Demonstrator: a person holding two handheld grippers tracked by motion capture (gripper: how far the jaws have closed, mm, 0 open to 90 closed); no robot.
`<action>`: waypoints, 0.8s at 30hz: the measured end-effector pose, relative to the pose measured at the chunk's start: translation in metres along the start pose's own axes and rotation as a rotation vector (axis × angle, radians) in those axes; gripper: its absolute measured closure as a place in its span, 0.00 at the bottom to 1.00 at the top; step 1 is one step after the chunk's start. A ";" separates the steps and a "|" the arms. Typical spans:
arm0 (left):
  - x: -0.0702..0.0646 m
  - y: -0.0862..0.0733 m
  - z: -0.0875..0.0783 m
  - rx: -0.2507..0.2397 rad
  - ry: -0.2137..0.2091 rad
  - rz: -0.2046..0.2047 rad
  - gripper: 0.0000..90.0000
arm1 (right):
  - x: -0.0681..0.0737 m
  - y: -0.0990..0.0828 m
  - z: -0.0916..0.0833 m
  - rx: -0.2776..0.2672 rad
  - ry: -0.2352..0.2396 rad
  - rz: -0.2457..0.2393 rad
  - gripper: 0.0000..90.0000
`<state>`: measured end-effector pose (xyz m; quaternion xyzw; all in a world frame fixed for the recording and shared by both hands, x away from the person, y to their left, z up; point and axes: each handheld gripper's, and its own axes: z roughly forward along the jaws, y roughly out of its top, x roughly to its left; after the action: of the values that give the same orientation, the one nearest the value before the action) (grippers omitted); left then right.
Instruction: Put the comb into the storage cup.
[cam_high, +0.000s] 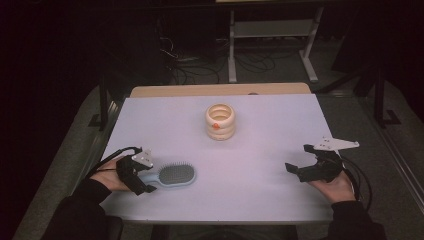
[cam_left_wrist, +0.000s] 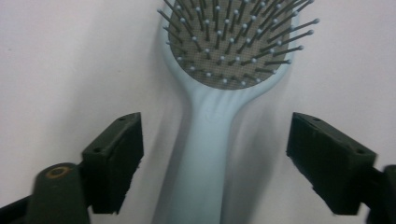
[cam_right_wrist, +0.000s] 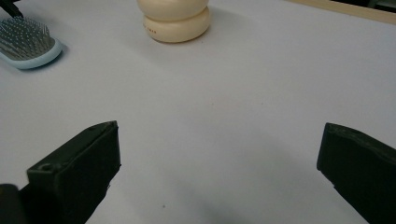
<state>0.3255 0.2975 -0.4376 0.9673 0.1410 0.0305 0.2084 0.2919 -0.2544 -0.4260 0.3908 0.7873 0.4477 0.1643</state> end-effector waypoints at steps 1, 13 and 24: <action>0.000 0.000 0.000 0.004 -0.010 0.006 0.29 | 0.000 0.000 0.000 0.000 0.000 -0.001 0.00; -0.002 0.002 0.004 0.031 0.009 0.043 0.57 | 0.000 0.000 0.000 0.002 0.000 -0.001 0.00; -0.005 0.005 0.004 0.039 0.042 0.056 0.78 | 0.000 0.000 0.001 0.008 0.000 -0.004 0.00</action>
<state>0.3222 0.2899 -0.4393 0.9740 0.1190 0.0537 0.1854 0.2921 -0.2535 -0.4267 0.3899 0.7899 0.4442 0.1635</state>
